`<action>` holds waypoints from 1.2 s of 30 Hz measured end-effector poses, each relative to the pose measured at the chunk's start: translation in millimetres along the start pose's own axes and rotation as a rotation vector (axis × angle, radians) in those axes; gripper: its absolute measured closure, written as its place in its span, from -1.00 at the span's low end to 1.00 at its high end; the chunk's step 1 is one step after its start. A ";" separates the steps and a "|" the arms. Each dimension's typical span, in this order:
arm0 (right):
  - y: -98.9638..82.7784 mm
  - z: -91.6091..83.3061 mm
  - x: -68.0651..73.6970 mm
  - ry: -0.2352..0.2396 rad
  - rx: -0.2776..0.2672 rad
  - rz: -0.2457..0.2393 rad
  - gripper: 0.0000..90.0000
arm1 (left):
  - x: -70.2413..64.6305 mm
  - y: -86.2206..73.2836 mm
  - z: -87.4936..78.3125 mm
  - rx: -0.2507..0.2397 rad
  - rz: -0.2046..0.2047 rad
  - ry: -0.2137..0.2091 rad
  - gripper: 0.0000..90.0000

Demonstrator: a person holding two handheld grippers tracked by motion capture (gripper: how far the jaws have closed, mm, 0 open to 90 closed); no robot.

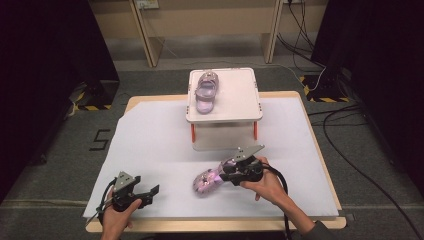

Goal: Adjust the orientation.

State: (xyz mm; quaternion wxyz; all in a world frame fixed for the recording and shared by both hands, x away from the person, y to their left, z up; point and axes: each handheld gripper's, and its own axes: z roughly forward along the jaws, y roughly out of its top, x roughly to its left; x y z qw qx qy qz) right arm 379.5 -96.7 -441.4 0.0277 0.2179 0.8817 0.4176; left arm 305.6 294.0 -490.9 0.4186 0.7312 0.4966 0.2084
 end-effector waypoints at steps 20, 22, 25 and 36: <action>-1.6 2.6 52.3 0.078 0.090 -0.067 0.24 | 0.1 0.2 -0.5 -0.001 0.003 0.000 -0.65; -2.3 2.9 55.4 0.086 0.094 -0.076 0.23 | -0.1 0.1 -0.5 -0.002 0.002 -0.001 -0.65; -2.1 0.7 59.1 0.094 0.088 -0.099 0.19 | 0.1 0.1 -0.5 -0.003 0.004 0.000 -0.65; -2.8 -14.5 50.9 0.000 -0.040 -0.160 0.05 | 0.3 0.1 -0.1 -0.003 0.000 0.000 -0.65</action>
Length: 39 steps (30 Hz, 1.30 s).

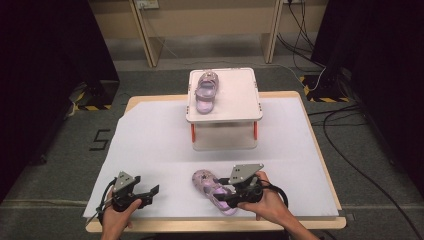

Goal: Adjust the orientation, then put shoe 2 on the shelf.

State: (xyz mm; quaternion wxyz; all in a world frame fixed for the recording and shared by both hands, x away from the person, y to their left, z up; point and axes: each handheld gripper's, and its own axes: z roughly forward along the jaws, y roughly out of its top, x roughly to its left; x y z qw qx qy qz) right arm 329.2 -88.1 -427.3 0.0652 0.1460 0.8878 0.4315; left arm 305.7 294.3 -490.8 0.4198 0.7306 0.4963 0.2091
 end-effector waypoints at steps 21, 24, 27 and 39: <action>-13.3 41.4 -3.8 -0.076 0.080 -0.117 0.04 | 0.6 -0.4 -0.3 0.004 -0.008 0.004 -0.65; -10.5 44.9 -1.2 -0.069 0.076 -0.110 0.13 | 0.6 -0.3 -0.4 0.004 -0.004 0.004 -0.65; -8.9 42.6 1.1 -0.081 0.063 -0.117 0.39 | 0.6 -0.1 -0.2 0.003 -0.003 0.003 -0.65; -6.1 28.8 -1.7 -0.143 0.003 -0.136 0.78 | 0.5 -0.3 -0.4 0.000 -0.004 0.004 -0.65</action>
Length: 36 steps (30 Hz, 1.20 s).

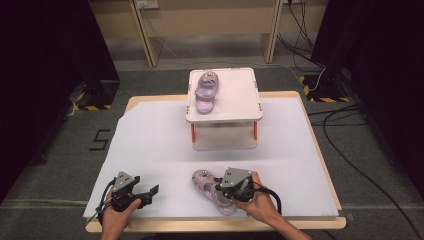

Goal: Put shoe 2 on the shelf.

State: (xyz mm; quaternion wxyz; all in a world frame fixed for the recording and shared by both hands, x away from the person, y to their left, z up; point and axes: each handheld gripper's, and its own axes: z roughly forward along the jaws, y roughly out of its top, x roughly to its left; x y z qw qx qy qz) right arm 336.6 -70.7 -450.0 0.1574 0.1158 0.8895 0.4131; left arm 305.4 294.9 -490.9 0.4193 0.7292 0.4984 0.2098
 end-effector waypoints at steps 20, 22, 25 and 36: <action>18.6 -44.9 -11.0 -0.046 -0.107 0.034 0.81 | -1.5 0.3 -0.5 0.005 0.015 -0.006 -0.65; 21.1 -48.9 -12.4 -0.048 -0.121 0.035 0.81 | -1.6 0.1 0.2 0.007 0.014 -0.004 -0.65; 24.4 -54.2 -15.1 -0.051 -0.135 0.040 0.82 | -1.5 0.4 -0.1 0.008 0.016 -0.004 -0.65; 37.5 -74.0 -28.1 -0.077 -0.194 0.060 0.82 | -1.5 0.0 0.0 0.007 0.015 -0.005 -0.65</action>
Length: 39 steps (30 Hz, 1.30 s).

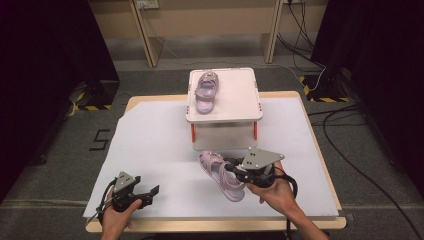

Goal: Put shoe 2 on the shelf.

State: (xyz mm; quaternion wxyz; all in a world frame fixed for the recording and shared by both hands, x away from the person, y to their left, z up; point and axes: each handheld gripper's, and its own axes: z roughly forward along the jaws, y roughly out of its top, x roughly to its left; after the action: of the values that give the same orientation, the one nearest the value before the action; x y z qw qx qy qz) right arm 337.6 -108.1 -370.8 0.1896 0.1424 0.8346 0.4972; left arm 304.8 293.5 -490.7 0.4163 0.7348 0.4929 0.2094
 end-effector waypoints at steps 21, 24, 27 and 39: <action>36.0 -28.2 -50.0 -0.112 -0.106 0.034 0.83 | 3.1 -1.9 0.1 0.001 -0.013 0.010 -0.65; 40.7 -31.9 -60.9 -0.146 -0.103 0.033 0.83 | 2.8 -1.7 0.3 0.002 -0.013 0.011 -0.65; 45.4 -34.1 -72.9 -0.180 -0.096 0.042 0.83 | 2.3 -1.8 1.0 0.004 -0.014 0.011 -0.65; 62.7 -9.6 -126.6 -0.319 -0.035 0.087 0.83 | 2.5 -2.1 1.4 0.011 -0.009 0.008 -0.65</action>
State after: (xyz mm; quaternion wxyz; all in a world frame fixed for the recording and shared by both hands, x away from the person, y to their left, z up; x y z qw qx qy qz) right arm 448.6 -140.4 -289.0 0.3005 0.2524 0.7782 0.4903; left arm 305.7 295.6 -493.5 0.4110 0.7339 0.4993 0.2077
